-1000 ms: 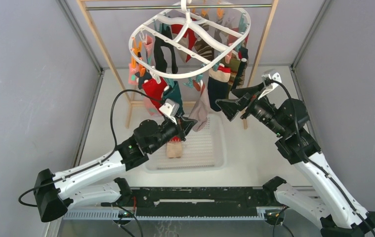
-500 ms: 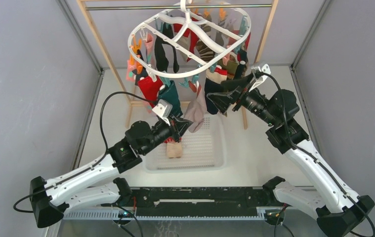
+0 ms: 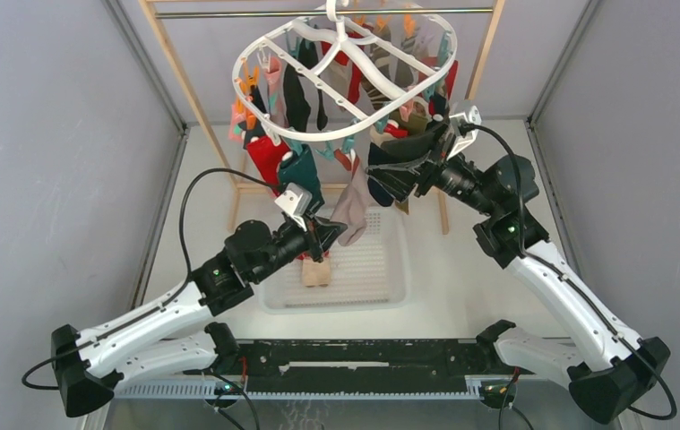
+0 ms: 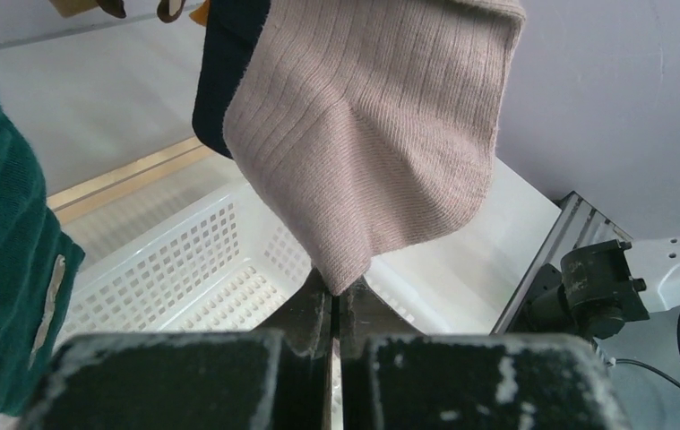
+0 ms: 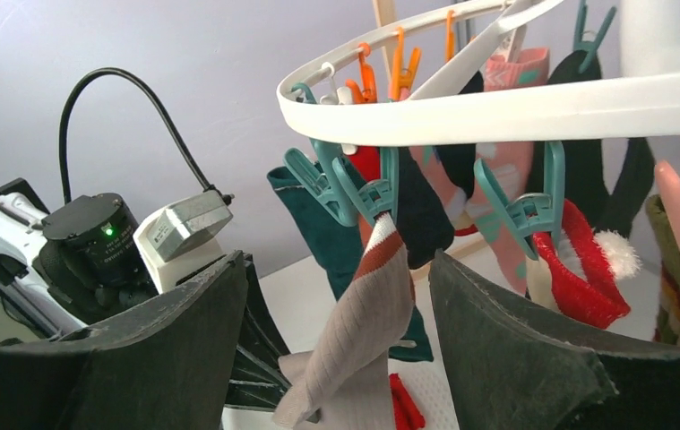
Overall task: Remove the socks clipped to the hanger
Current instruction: Remove the sock from the hanger.
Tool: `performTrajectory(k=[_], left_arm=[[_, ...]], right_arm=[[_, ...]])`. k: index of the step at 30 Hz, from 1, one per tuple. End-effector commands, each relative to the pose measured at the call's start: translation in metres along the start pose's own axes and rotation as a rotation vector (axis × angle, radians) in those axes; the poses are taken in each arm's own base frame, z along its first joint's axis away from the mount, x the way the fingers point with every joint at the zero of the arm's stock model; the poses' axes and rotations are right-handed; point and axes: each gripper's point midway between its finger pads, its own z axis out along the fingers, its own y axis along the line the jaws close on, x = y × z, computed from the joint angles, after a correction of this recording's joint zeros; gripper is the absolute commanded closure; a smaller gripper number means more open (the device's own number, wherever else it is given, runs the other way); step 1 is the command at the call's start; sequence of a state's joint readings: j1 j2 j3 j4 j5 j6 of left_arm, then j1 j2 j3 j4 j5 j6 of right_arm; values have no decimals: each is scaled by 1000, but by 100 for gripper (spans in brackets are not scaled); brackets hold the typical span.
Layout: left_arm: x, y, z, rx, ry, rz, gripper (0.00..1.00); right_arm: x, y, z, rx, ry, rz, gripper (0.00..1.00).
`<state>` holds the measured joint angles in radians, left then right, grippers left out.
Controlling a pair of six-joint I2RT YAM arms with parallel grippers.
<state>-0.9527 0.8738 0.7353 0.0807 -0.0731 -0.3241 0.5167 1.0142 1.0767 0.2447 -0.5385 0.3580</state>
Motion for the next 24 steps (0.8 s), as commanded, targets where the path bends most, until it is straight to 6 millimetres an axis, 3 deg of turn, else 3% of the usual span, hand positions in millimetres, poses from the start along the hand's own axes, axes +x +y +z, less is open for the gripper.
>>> performTrajectory(k=[1, 10, 24], left_arm=[[-47, -15, -14, 42, -101, -20, 100], [-49, -15, -20, 43, -104, -20, 100], [-50, -16, -21, 46, -103, -15, 100]], right_arm=[[-28, 19, 9, -90, -70, -18, 20], [-31, 17, 28, -79, -74, -22, 21], [-17, 13, 56, 29, -68, -65, 21]])
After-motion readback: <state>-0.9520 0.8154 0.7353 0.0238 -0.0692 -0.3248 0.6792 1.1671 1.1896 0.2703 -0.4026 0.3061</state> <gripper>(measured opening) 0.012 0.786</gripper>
